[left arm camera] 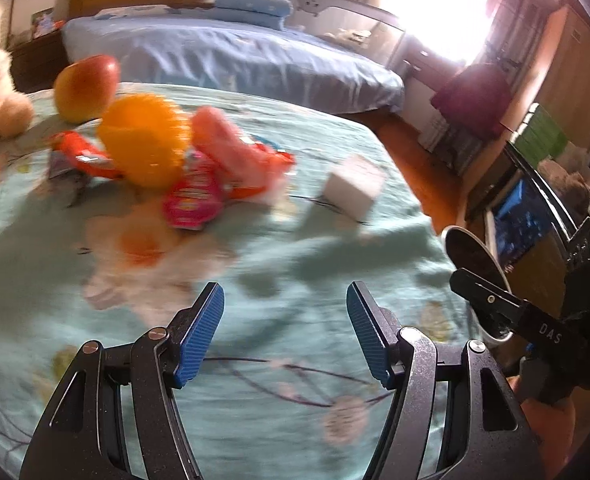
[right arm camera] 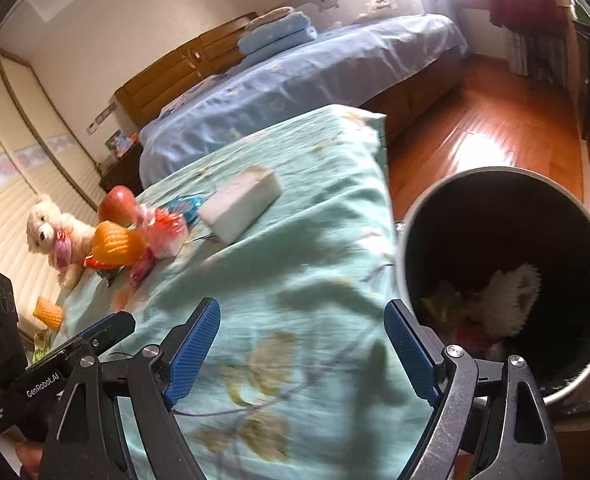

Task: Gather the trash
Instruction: 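Move both open tools back over the items on the bed, then grasp the pink drink bottle with the left tool while the right tool grasps the white foam block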

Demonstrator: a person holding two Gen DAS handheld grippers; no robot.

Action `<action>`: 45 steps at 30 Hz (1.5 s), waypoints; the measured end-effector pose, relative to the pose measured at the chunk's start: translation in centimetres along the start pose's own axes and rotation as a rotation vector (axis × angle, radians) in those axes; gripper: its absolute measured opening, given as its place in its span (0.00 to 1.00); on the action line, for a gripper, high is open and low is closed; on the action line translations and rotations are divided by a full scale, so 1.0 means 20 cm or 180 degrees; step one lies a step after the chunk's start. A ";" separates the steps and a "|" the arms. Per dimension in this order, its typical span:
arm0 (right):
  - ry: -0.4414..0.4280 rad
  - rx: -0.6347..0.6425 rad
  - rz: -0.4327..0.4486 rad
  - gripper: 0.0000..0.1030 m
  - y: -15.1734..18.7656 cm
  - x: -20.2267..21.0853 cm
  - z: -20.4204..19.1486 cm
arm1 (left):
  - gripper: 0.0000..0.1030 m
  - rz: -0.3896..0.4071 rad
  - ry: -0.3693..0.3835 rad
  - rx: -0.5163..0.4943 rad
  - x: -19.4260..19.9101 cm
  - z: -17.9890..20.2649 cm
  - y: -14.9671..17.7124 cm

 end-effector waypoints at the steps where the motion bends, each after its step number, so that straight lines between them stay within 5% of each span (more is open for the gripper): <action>1: -0.0009 0.0023 -0.0013 0.83 0.00 -0.01 -0.02 | 0.63 0.0002 -0.0018 0.0018 0.00 -0.02 0.00; 14: -0.0115 0.0181 -0.0126 0.83 -0.05 -0.20 -0.24 | 0.63 -0.0021 -0.0256 0.0040 -0.06 -0.22 -0.09; 34: 0.0080 0.0229 -0.0147 0.83 -0.21 -0.52 -0.30 | 0.62 -0.0160 -0.0458 -0.0130 -0.30 -0.29 -0.22; 37: 0.0166 0.0313 -0.0148 0.82 -0.20 -0.55 -0.30 | 0.45 -0.0154 -0.0519 -0.0199 -0.31 -0.28 -0.22; 41: 0.0234 0.0391 -0.0098 0.62 -0.20 -0.54 -0.30 | 0.43 -0.0134 -0.0492 -0.0207 -0.31 -0.29 -0.22; 45: 0.0215 0.0431 -0.0080 0.58 -0.19 -0.51 -0.30 | 0.43 -0.0086 -0.0479 -0.0224 -0.26 -0.28 -0.21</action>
Point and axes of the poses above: each gripper's, at about its wrist camera, not at the fingertips, and x roughly against the way its jaws point, z to its right, y to its underside, the point moved 7 cm from there along -x, roughly the way its jaws point, and after that the axes turned 8 degrees about z, right-handed, at the moved point
